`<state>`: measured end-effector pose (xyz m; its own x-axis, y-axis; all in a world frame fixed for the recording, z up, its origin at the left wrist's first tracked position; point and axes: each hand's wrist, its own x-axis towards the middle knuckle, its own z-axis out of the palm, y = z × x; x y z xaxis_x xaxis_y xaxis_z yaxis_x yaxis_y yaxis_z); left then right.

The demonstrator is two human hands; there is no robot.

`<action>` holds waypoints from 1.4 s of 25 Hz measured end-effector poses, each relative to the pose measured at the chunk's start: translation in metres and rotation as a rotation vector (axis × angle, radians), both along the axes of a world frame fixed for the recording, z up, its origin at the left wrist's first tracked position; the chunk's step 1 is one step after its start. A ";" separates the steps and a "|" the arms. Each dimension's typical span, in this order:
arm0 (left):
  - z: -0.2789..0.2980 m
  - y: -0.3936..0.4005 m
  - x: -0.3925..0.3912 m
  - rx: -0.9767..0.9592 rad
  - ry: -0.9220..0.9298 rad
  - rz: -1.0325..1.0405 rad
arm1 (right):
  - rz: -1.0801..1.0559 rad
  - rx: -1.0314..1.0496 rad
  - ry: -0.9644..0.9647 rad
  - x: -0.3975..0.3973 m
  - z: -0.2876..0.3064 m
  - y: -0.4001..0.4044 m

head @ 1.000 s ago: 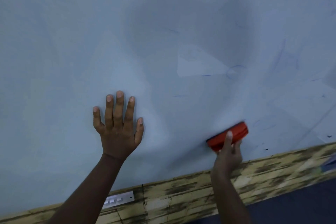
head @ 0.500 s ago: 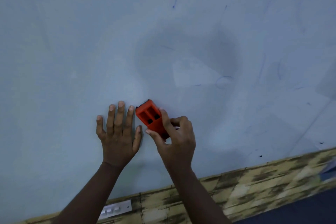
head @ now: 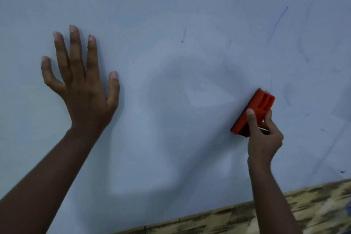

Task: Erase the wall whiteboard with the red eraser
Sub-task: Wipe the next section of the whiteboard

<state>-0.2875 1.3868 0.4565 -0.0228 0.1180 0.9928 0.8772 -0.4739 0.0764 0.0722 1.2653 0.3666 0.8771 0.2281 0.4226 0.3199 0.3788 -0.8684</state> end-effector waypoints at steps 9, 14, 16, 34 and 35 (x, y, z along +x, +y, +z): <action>-0.005 0.005 0.006 0.010 0.042 0.026 | -0.054 -0.121 -0.816 -0.153 0.015 0.032; -0.006 0.006 0.002 0.024 0.062 0.036 | -0.074 -0.062 -0.956 -0.187 0.066 0.042; -0.006 0.006 0.001 0.037 0.068 0.035 | -0.106 -0.036 -0.913 -0.168 0.079 0.043; -0.011 0.007 0.008 0.017 0.061 0.100 | -0.145 0.034 -0.836 -0.140 0.118 0.050; -0.011 0.007 0.008 0.013 0.063 0.099 | -0.126 0.017 -0.956 -0.164 0.106 0.051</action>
